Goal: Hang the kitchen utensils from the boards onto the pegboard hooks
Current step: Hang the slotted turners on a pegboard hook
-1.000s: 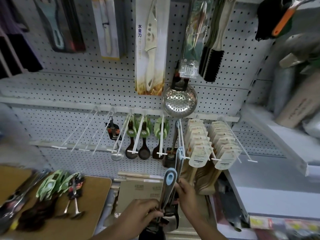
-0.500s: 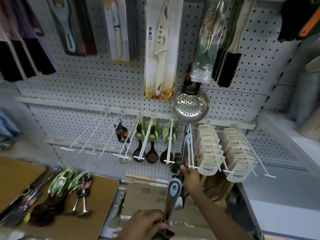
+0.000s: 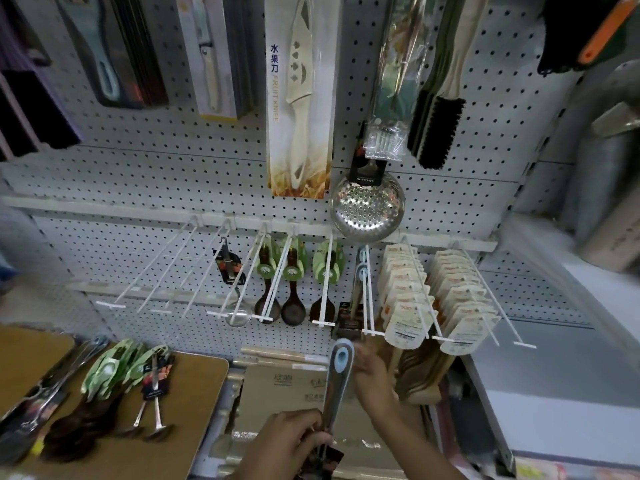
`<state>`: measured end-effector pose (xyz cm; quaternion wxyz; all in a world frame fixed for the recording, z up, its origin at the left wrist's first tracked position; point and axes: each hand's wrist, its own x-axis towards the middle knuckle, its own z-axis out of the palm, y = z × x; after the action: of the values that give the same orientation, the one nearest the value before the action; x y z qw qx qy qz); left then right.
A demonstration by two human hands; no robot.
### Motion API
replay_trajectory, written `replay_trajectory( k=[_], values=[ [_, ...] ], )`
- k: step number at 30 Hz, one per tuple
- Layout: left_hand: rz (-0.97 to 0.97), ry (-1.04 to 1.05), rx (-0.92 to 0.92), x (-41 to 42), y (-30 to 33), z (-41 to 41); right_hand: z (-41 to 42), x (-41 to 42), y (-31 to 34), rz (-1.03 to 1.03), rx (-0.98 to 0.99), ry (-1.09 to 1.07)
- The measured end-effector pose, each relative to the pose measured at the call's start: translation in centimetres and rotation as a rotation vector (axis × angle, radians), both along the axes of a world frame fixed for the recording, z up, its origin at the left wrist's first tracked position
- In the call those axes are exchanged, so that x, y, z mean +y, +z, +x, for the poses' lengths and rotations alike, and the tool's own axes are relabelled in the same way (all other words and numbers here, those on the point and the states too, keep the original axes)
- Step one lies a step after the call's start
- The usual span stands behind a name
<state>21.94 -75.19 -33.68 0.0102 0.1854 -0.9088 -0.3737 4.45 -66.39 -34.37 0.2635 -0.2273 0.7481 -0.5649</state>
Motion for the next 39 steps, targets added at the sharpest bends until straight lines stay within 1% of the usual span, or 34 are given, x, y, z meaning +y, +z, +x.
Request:
replay_trajectory(
  k=[2, 3, 6, 10, 13, 15, 18, 21, 26, 29, 39],
  values=[
    [-0.001, 0.003, 0.01, -0.3, -1.6, -0.8, 2.2, 1.9, 1.0, -0.026, -0.048, 0.112],
    [0.008, -0.002, 0.027, -0.2, -1.9, -1.2, 2.8, 2.6, 0.8, -0.072, -0.065, 0.143],
    [0.039, -0.013, 0.063, 0.2, -3.0, -2.2, 3.4, 3.9, -0.6, -0.216, -0.061, 0.169],
    [0.064, -0.047, 0.111, 1.2, -3.8, -3.1, 3.8, 4.5, -0.5, -0.268, -0.106, 0.048],
    [0.08, -0.028, 0.153, 2.0, -4.3, -3.8, 3.8, 4.5, -0.4, -0.293, -0.066, -0.051],
    [0.1, 0.003, 0.164, 2.1, -4.7, -4.2, 3.8, 4.5, 0.2, -0.297, -0.05, -0.079],
    [0.192, 0.058, 0.168, 1.9, -5.4, -4.8, 3.6, 4.3, 0.8, -0.285, -0.031, -0.089],
    [0.251, 0.058, 0.153, 1.5, -5.6, -5.2, 3.5, 3.7, 0.6, -0.257, -0.017, -0.11],
    [0.229, -0.025, 0.091, 0.5, -6.2, -5.5, 3.2, 3.2, -0.1, -0.242, -0.032, -0.157],
    [0.209, -0.028, 0.075, 0.2, -6.8, -5.8, 3.0, 3.0, -0.6, -0.228, -0.043, -0.163],
    [0.134, -0.009, 0.114, -0.8, -7.1, -8.4, 0.5, 0.8, 0.0, -0.216, 0.005, -0.166]
  ],
)
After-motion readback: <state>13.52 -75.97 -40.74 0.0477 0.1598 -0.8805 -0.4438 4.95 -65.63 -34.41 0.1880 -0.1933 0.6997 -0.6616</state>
